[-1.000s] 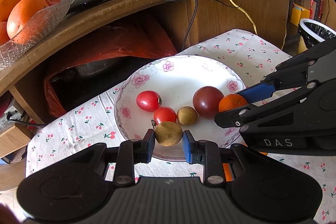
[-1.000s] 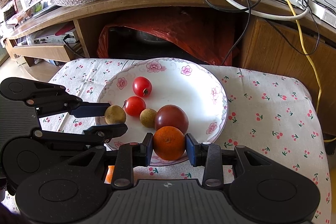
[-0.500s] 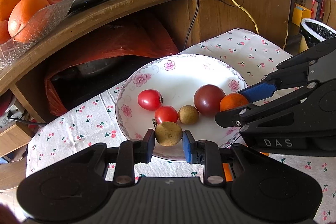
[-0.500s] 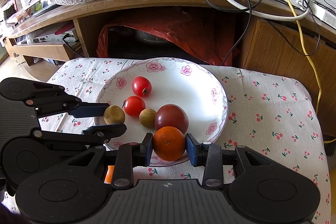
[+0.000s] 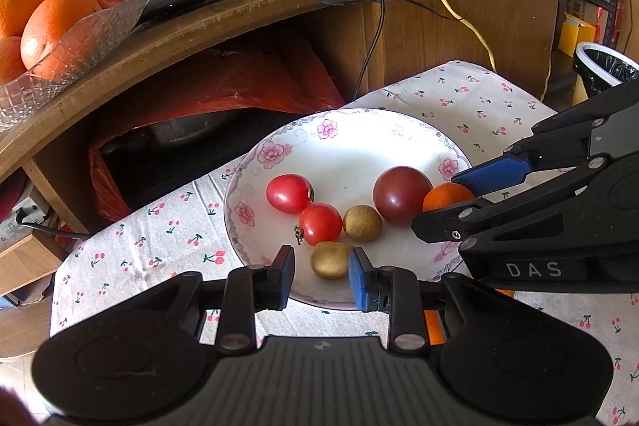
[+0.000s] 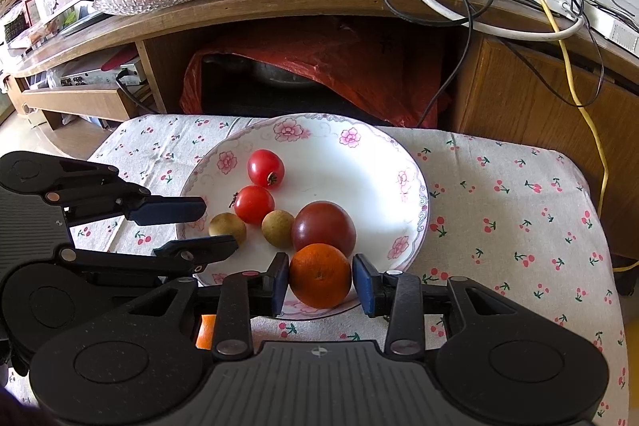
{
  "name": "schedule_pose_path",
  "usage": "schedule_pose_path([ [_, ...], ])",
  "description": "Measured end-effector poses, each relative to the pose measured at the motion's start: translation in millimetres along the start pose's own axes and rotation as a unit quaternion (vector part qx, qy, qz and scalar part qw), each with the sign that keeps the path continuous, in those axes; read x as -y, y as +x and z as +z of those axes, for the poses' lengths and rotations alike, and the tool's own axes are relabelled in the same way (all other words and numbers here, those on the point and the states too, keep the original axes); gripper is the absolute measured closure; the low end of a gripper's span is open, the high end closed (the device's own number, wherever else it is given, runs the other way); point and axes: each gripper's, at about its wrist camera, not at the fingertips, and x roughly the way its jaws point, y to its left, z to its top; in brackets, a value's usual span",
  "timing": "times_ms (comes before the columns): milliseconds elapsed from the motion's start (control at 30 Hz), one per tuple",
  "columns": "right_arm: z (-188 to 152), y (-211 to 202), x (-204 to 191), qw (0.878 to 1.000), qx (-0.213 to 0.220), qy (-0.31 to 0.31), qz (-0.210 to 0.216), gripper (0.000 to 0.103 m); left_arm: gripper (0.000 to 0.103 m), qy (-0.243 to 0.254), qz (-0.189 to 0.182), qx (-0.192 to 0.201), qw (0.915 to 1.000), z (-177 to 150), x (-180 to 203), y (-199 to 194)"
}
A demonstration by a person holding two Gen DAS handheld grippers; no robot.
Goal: Organize fruits
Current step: 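Lower the brown fruit into the bowl with the left tool while the right tool releases its orange, then move both tools back to the two remaining oranges on the table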
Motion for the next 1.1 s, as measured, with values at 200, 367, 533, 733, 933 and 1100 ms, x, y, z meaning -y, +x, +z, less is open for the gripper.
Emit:
schedule_pose_path([
  [200, -1, -2, 0, 1.000, 0.005, 0.000, 0.002, 0.068, 0.063, 0.000, 0.000, 0.004, 1.0000, 0, 0, -4],
  [367, 0, -6, 1, 1.000, 0.012, 0.002, 0.003, 0.067, 0.062, 0.001, -0.001, 0.005, 1.0000, 0, -1, -8],
  [533, 2, -10, 5, 1.000, 0.019, 0.007, 0.001, 0.065, 0.062, 0.000, -0.005, 0.006, 1.0000, 0, -2, -11],
  [733, 2, -16, 6, 1.000, 0.025, 0.008, 0.004, 0.065, 0.062, -0.001, -0.020, 0.006, 0.9998, -2, -1, -18],
  [933, -3, -25, 1, 1.000, 0.024, -0.002, 0.011, 0.065, 0.060, 0.012, -0.044, 0.007, 0.9989, -8, 5, -31],
  [1100, -16, -37, 0, 1.000, 0.015, -0.008, 0.020, 0.065, 0.058, 0.029, -0.067, -0.002, 0.9973, -16, 14, -40],
])
